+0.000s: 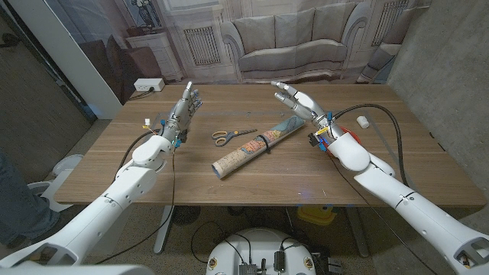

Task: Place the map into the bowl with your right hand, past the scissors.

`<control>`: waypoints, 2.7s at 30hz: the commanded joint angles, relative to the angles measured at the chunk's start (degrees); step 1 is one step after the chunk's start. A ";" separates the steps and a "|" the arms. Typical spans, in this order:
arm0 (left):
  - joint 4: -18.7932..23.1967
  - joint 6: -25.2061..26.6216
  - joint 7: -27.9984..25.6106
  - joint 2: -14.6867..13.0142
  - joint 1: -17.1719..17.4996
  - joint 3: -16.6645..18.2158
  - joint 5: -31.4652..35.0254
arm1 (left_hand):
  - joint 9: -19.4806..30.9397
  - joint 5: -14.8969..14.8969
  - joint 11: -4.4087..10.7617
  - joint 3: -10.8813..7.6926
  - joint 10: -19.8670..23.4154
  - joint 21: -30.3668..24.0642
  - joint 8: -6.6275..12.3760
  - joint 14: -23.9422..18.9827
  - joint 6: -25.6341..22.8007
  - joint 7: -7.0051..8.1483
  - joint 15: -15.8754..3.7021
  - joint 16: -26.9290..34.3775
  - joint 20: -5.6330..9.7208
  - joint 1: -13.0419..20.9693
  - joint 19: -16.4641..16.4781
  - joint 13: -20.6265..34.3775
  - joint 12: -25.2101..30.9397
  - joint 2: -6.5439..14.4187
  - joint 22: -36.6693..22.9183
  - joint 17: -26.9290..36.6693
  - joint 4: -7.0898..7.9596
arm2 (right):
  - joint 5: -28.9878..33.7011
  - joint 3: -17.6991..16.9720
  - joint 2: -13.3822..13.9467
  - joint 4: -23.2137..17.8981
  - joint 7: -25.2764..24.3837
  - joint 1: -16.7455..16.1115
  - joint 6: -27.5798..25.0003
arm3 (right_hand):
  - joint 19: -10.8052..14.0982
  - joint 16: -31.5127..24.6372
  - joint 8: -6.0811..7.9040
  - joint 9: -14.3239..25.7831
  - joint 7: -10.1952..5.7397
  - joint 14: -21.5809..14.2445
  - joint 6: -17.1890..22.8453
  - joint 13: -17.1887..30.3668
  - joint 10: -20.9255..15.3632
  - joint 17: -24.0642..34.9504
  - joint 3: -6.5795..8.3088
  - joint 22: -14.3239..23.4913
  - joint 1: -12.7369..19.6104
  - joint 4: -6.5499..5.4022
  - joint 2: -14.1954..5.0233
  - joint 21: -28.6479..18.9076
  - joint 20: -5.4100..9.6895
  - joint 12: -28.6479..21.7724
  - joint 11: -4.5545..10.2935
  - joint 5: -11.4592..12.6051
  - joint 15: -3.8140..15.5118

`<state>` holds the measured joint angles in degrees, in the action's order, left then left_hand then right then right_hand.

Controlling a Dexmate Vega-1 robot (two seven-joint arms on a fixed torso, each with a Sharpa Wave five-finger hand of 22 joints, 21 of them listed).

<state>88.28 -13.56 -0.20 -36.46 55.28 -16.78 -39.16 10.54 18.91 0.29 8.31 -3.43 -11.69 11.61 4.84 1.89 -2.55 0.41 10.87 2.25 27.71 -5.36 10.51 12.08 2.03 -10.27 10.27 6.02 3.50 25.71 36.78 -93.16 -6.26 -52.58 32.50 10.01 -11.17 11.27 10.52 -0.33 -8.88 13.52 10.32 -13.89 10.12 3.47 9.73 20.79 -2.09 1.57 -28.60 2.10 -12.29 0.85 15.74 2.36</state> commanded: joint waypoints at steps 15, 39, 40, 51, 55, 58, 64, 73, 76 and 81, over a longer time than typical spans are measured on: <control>1.48 -0.39 -0.53 -0.64 1.85 0.51 0.03 | 0.09 0.21 0.12 0.59 0.35 -0.04 -0.07 0.17 -0.40 -0.08 -0.17 0.03 1.73 0.44 -0.29 0.23 -0.18 0.31 -0.11 0.24 0.04 | 11.25 -0.85 1.36 -3.47 -6.49 -1.64 -3.27 | 0.93 -0.16 0.13 0.27 -1.09 -0.94 0.05 0.14 -0.45 0.20 0.26 0.18 1.57 0.95 -0.13 0.76 4.83 -0.21 0.72 0.91 1.82; 1.84 -1.10 -1.63 -0.45 2.79 0.17 1.34 | 0.09 0.20 0.12 0.90 0.31 0.01 -0.11 0.19 -0.57 -0.14 -0.19 -0.02 1.64 0.53 -0.32 0.23 -0.29 0.43 -0.12 0.25 0.03 | 16.95 -0.58 4.82 -9.27 -7.74 -3.22 -9.52 | 1.25 0.01 -0.12 0.30 -1.42 -0.94 -0.50 0.15 -0.27 0.28 0.38 0.20 2.17 1.30 -0.40 1.41 4.93 -0.03 1.34 1.25 2.08; 1.76 -1.18 -1.53 -0.40 2.83 0.19 1.21 | 0.09 0.20 0.07 0.91 0.29 -0.01 -0.12 0.17 -0.57 -0.10 -0.20 -0.01 1.65 0.54 -0.28 0.23 -0.31 0.44 -0.12 0.25 0.02 | 16.94 -0.57 4.99 -9.52 -7.55 -3.22 -9.81 | 1.25 0.02 -0.13 0.30 -1.46 -0.94 -0.53 0.15 -0.29 0.28 0.39 0.20 2.19 1.31 -0.41 1.45 4.95 -0.03 1.30 1.26 2.05; 1.38 -1.25 -0.70 -0.55 2.17 0.16 1.11 | 0.09 0.20 0.11 1.06 0.39 0.02 -0.18 0.17 -0.54 -0.11 -0.25 -0.02 1.62 0.59 -0.31 0.24 -0.31 0.51 -0.13 0.25 0.02 | 17.51 -0.49 5.80 -11.00 -7.90 -3.59 -11.41 | 1.36 0.07 -0.17 0.31 -1.58 -0.96 -0.68 0.16 -0.18 0.30 0.43 0.21 2.44 1.47 -0.49 1.73 5.00 0.04 1.63 1.39 2.20; 0.75 -1.27 -0.25 -0.38 1.46 -0.07 1.17 | 0.09 0.20 0.25 1.12 0.39 0.04 -0.21 0.17 -0.52 -0.04 -0.23 -0.03 1.58 0.62 -0.35 0.24 -0.32 0.54 -0.13 0.25 0.01 | 17.32 -0.32 6.08 -11.07 -7.57 -3.37 -11.46 | 1.38 0.07 -0.18 0.32 -1.55 -1.03 -0.75 0.16 -0.17 0.29 0.49 0.21 2.67 1.60 -0.56 1.87 5.07 0.06 1.83 1.47 2.35; 0.34 -1.16 -0.04 -0.20 0.99 -0.25 1.14 | 0.09 0.20 0.22 1.15 0.41 0.03 -0.20 0.19 -0.57 -0.08 -0.20 -0.04 1.62 0.63 -0.32 0.24 -0.32 0.55 -0.13 0.25 0.01 | 17.15 -0.27 6.18 -11.12 -7.41 -3.23 -11.66 | 1.41 0.08 -0.18 0.32 -1.57 -1.06 -0.76 0.16 -0.18 0.28 0.57 0.21 2.89 1.71 -0.63 1.95 5.07 0.06 1.90 1.52 2.44; -0.20 -1.14 0.24 0.03 0.44 -0.49 1.17 | 0.10 0.20 0.16 1.22 0.38 0.04 -0.21 0.23 -0.57 -0.07 -0.14 -0.06 1.55 0.65 -0.35 0.24 -0.35 0.59 -0.14 0.25 0.01 | 17.52 -0.31 6.68 -11.57 -7.24 -3.21 -12.45 | 1.50 0.11 -0.15 0.32 -1.63 -1.09 -0.75 0.16 -0.15 0.26 0.71 0.21 3.27 1.91 -0.77 2.09 5.11 0.09 1.85 1.62 2.51; -0.32 -0.82 0.44 -0.10 -0.09 -0.67 1.32 | 0.10 0.19 0.15 1.34 0.26 0.07 -0.22 0.33 -0.63 -0.07 -0.14 -0.10 1.44 0.68 -0.43 0.24 -0.42 0.64 -0.14 0.26 0.01 | 18.52 -0.44 7.56 -12.79 -7.32 -3.73 -13.73 | 1.72 0.21 -0.25 0.34 -1.08 -1.01 -1.14 0.18 0.35 0.27 0.90 0.21 3.93 2.31 -0.92 2.49 5.17 0.31 0.70 1.79 2.24; -0.38 -0.69 0.49 -0.09 -0.23 -0.77 1.33 | 0.10 0.19 0.12 1.37 0.22 0.07 -0.22 0.34 -0.64 -0.10 -0.11 -0.10 1.43 0.69 -0.42 0.24 -0.44 0.66 -0.14 0.26 0.02 | 18.80 -0.40 7.69 -12.89 -7.49 -3.79 -13.90 | 1.83 0.24 -0.24 0.34 -1.00 -0.97 -1.15 0.18 0.31 0.28 0.92 0.21 4.03 2.37 -0.95 2.56 5.17 0.30 0.56 1.82 2.19; 0.01 -0.20 0.60 -0.38 -0.48 -0.88 1.41 | 0.10 0.19 0.18 1.43 0.17 0.09 -0.24 0.41 -0.62 -0.11 -0.12 -0.12 1.42 0.70 -0.46 0.24 -0.47 0.68 -0.15 0.26 0.02 | 19.85 -0.34 8.06 -13.35 -7.85 -4.00 -14.47 | 1.99 0.28 -0.28 0.34 -0.97 -0.89 -1.29 0.18 0.37 0.28 0.97 0.21 4.20 2.47 -1.01 2.65 5.13 0.32 0.50 1.87 2.20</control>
<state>88.16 -14.56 0.08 -36.62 55.45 -17.39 -37.92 10.52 18.91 0.60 9.33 -3.12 -11.69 11.62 4.84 1.69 -2.35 0.42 10.87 2.25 28.32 -5.37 10.51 11.74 2.64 -10.25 10.27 6.10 21.86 25.33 44.00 -105.50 -13.60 -56.14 19.23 11.51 -11.17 10.98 10.52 -1.64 -9.47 12.38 10.32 -13.26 10.27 4.36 9.73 24.28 -0.01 0.54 -25.96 2.03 -12.06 1.64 17.25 2.36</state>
